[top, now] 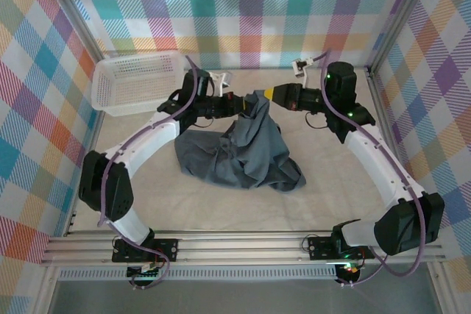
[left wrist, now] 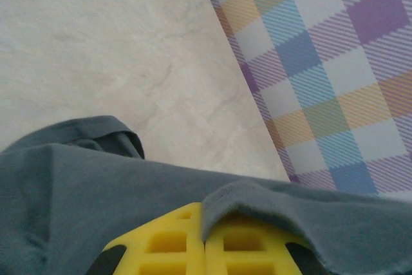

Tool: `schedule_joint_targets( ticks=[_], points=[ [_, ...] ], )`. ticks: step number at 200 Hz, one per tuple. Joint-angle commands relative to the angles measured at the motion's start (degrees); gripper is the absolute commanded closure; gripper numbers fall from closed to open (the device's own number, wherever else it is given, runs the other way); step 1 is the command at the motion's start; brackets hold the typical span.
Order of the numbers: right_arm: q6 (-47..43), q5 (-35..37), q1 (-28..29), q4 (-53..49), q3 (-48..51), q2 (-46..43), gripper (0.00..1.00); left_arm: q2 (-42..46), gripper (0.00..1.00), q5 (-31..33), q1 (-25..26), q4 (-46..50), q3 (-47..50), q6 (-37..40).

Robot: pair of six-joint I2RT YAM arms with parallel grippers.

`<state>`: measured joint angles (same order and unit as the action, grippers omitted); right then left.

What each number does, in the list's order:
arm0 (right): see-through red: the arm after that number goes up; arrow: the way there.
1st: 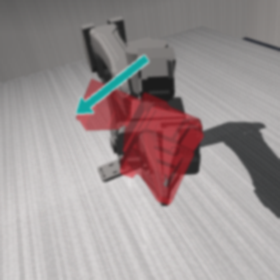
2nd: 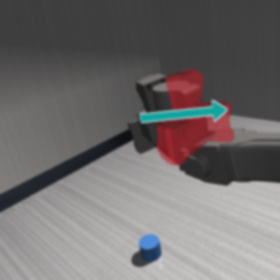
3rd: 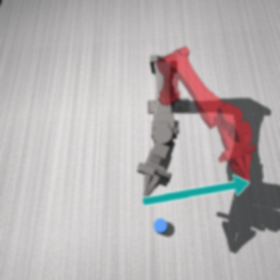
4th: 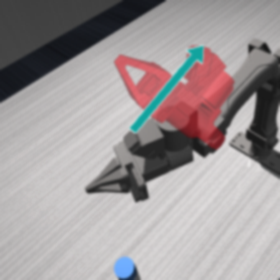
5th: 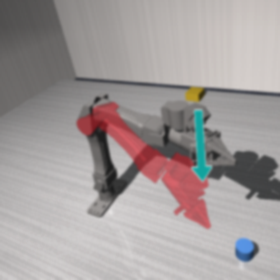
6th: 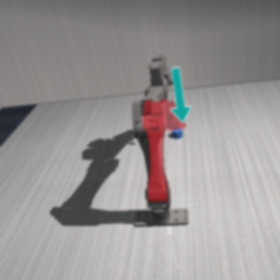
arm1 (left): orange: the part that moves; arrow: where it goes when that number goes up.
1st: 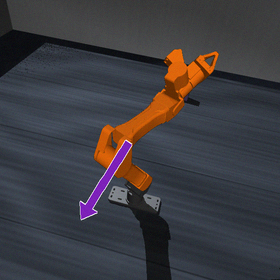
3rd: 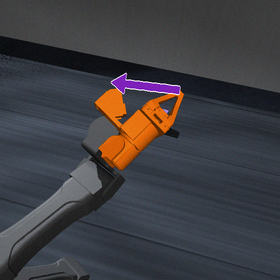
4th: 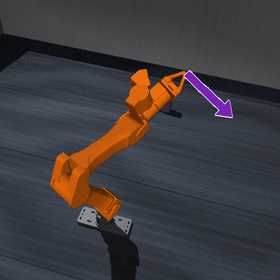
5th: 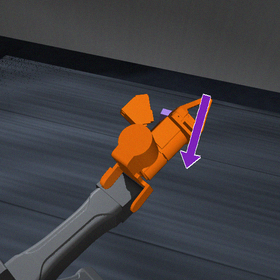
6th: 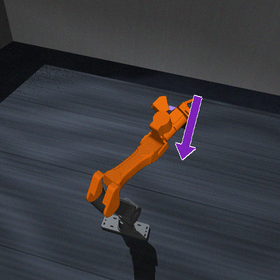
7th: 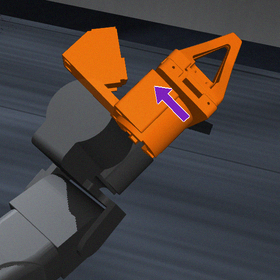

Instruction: Fold the inside-out t-shirt

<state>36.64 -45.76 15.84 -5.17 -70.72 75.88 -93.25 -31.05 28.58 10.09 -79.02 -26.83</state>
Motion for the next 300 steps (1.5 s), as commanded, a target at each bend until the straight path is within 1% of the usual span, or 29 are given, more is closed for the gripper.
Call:
schedule_joint_targets(
  ticks=[1,11,27,35,41,47,60,78,98,113,125,133,142,161,189,201,215,225,233,241,263,275,285,300],
  points=[
    [1.27,6.46,-4.46,-0.05,5.56,1.51,1.00,7.80,1.00,4.84,-0.42,4.20,-6.61,-0.55],
    [1.36,4.38,-5.43,-0.47,6.02,3.06,1.00,8.36,1.00,4.05,-0.47,6.29,-9.03,-0.08],
    [0.29,-1.91,-5.30,-2.65,3.71,4.77,0.83,7.89,1.00,0.36,-0.38,9.42,-11.89,0.09],
    [0.78,-3.60,-5.27,-1.71,3.40,4.45,0.79,7.33,1.00,-0.84,-0.20,11.02,-12.65,0.19],
    [0.70,-3.25,-5.20,-1.09,3.55,3.47,0.77,6.92,1.00,-1.10,-0.04,12.09,-12.77,0.43],
    [0.19,-1.92,-5.24,-0.95,3.85,2.17,0.74,6.59,1.00,-1.05,0.14,12.96,-12.46,0.76],
    [-2.01,1.99,-5.14,-0.65,4.85,-1.25,0.63,6.29,1.00,-0.72,0.32,13.63,-11.48,0.74],
    [-7.34,7.71,-3.35,-1.11,6.40,-5.74,0.55,6.60,1.00,-0.78,0.59,11.93,-9.57,-0.46],
    [-15.67,13.13,1.58,-2.60,7.32,-8.04,0.49,6.99,1.00,-0.42,0.68,11.18,-9.12,-0.59],
    [-23.46,21.38,6.99,-4.13,7.01,-7.92,0.43,6.75,1.00,-0.37,0.69,11.52,-9.69,-0.58],
    [-28.23,27.15,10.24,-2.66,7.07,-7.14,0.39,6.44,1.00,-0.49,0.76,11.78,-10.31,-0.59],
    [-30.40,29.32,11.76,-1.33,7.06,-6.32,0.37,6.27,1.00,-0.53,0.85,11.87,-10.62,-0.70],
    [-32.59,29.91,13.06,-0.29,6.36,-4.84,0.35,6.08,1.00,-0.42,0.83,12.08,-10.80,-0.77],
    [-33.65,30.21,14.50,0.20,3.46,-0.99,0.34,5.91,1.00,-0.07,0.95,12.43,-11.02,-0.85],
    [-35.98,31.41,15.69,0.06,-0.05,3.65,0.40,6.24,1.00,0.35,1.04,12.24,-10.56,-1.03],
    [-37.13,30.25,16.01,-0.88,-1.57,5.41,0.40,6.39,1.00,0.42,1.04,12.22,-10.37,-1.04],
    [-38.33,27.25,16.15,-1.61,-2.76,7.17,0.38,6.30,1.00,0.54,1.09,12.24,-10.14,-1.12],
    [-38.66,27.23,16.31,-2.31,-3.45,7.98,0.36,6.31,1.00,0.63,1.10,12.10,-10.06,-1.15],
    [-38.38,28.60,16.43,-2.36,-3.68,8.35,0.36,6.21,1.00,0.62,1.12,12.13,-10.02,-1.12],
    [-37.99,31.74,16.42,-2.56,-4.03,8.78,0.36,6.24,1.00,0.56,1.13,12.06,-10.01,-1.20],
    [-37.49,45.45,16.43,-7.42,-6.73,10.45,0.42,6.25,1.00,0.81,1.13,12.14,-10.34,-1.06],
    [-36.73,50.59,16.23,-11.31,-8.21,10.78,0.47,6.46,1.00,1.23,1.08,12.86,-10.61,-0.61],
    [-35.88,50.44,15.24,-13.64,-8.56,10.32,0.52,6.72,1.00,1.55,1.13,13.59,-10.78,-0.02],
    [-33.62,47.12,12.81,-17.31,-8.23,10.04,0.61,7.00,1.00,1.58,1.12,14.10,-10.86,0.45]
  ],
)
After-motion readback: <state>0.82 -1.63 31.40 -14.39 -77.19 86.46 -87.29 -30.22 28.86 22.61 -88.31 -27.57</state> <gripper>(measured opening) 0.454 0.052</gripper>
